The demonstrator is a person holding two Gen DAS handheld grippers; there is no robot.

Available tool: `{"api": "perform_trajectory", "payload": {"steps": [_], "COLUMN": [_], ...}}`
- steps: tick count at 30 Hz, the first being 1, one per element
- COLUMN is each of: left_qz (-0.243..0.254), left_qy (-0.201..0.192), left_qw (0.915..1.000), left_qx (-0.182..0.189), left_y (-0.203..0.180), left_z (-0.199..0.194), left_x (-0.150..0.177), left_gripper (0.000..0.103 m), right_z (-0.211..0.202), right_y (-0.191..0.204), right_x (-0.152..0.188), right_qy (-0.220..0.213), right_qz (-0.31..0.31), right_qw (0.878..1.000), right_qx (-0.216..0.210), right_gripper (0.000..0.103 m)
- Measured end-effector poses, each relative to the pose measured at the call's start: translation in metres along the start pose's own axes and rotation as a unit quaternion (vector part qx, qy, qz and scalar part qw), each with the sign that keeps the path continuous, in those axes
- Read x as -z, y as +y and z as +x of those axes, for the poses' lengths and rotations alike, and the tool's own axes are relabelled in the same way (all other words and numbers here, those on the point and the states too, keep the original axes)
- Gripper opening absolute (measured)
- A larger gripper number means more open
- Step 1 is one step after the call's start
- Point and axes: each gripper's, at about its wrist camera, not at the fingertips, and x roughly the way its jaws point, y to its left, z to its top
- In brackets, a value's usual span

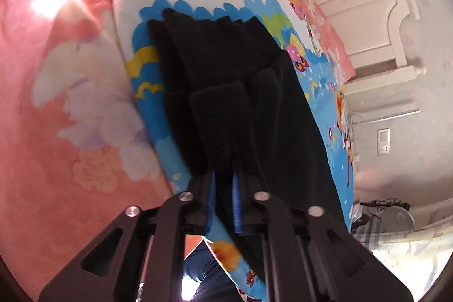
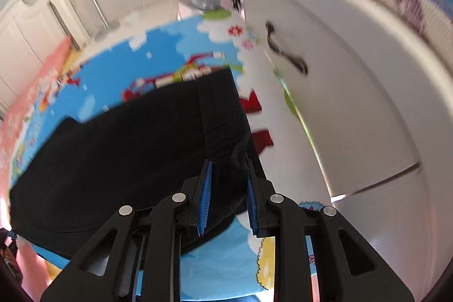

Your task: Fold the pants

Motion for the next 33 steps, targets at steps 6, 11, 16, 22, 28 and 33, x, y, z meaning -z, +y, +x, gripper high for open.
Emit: {"api": "perform_trajectory", "payload": {"steps": [6, 11, 16, 22, 28, 33], "left_qz": [-0.040, -0.045, 0.066, 0.021, 0.051, 0.066], "left_qy": [-0.036, -0.024, -0.056, -0.011, -0.032, -0.064], "left_qw": [0.9979, 0.9984, 0.9951, 0.9976, 0.9975, 0.9950], "left_qx": [0.036, 0.025, -0.047, -0.065, -0.036, -0.040], "left_y": [0.012, 0.009, -0.037, 0.007, -0.007, -0.029], "left_z": [-0.011, -0.008, -0.038, -0.008, -0.019, -0.042], "left_x": [-0.019, -0.037, -0.041, -0.043, -0.037, -0.045], "left_gripper": [0.057, 0.028, 0.014, 0.023, 0.017, 0.013], "right_z": [0.014, 0.017, 0.006, 0.011, -0.009, -0.033], "right_y": [-0.007, -0.001, 0.008, 0.009, 0.007, 0.008], "right_x": [0.005, 0.008, 0.008, 0.017, 0.008, -0.001], "right_qy": [0.016, 0.011, -0.004, 0.005, -0.006, -0.018], "right_qz": [0.017, 0.001, -0.037, -0.062, -0.052, -0.046], "right_qw": [1.000, 1.000, 0.999, 0.997, 0.998, 0.999], "right_qx": [0.003, 0.001, 0.026, 0.054, 0.030, 0.005], "right_gripper": [0.036, 0.031, 0.022, 0.020, 0.020, 0.019]}}
